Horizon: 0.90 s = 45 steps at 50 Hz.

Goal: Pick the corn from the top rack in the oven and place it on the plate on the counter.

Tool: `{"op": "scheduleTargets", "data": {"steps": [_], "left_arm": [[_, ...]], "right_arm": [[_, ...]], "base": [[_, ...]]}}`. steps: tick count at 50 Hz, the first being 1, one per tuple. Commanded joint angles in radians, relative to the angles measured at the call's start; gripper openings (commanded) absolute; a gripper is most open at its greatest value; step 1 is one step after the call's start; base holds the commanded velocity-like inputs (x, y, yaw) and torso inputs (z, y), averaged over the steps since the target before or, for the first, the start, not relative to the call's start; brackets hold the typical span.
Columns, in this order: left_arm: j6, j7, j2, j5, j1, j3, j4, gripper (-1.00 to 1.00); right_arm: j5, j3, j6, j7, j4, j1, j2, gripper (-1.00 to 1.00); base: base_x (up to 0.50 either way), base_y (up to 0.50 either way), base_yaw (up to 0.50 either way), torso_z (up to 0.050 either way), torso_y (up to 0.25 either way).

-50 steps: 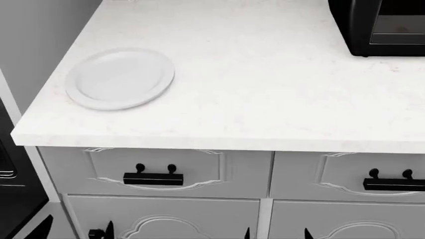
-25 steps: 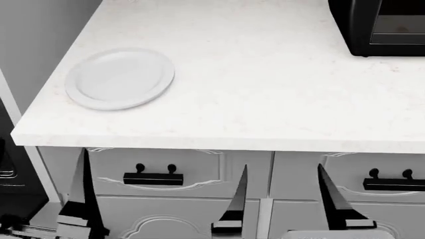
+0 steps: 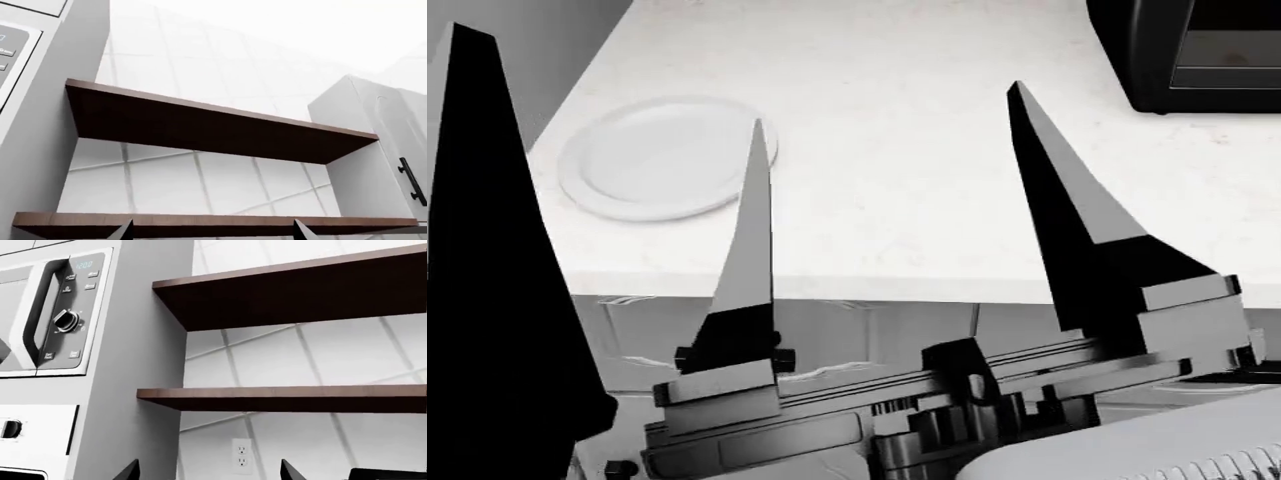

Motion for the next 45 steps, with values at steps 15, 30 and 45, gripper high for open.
{"op": "scheduleTargets", "data": {"steps": [15, 30, 45], "left_arm": [[0.012, -0.360, -0.125, -0.533, -0.542, 0.091, 0.031, 1.00], [-0.137, -0.360, -0.052, -0.676, -0.521, -0.125, 0.031, 1.00], [-0.089, -0.360, -0.059, -0.629, -0.524, -0.062, 0.031, 1.00]], "right_arm": [[0.291, -0.775, -0.414, 0.461, -0.032, 0.877, 0.173, 1.00], [0.296, -0.898, -0.490, 0.487, -0.032, 0.970, 0.187, 1.00], [0.277, -0.933, -0.509, 0.495, -0.029, 0.979, 0.189, 1.00]], "base": [[0.00, 0.00, 0.00, 0.000, 0.000], [0.00, 0.17, 0.00, 0.000, 0.000], [0.00, 0.50, 0.00, 0.000, 0.000]]}}
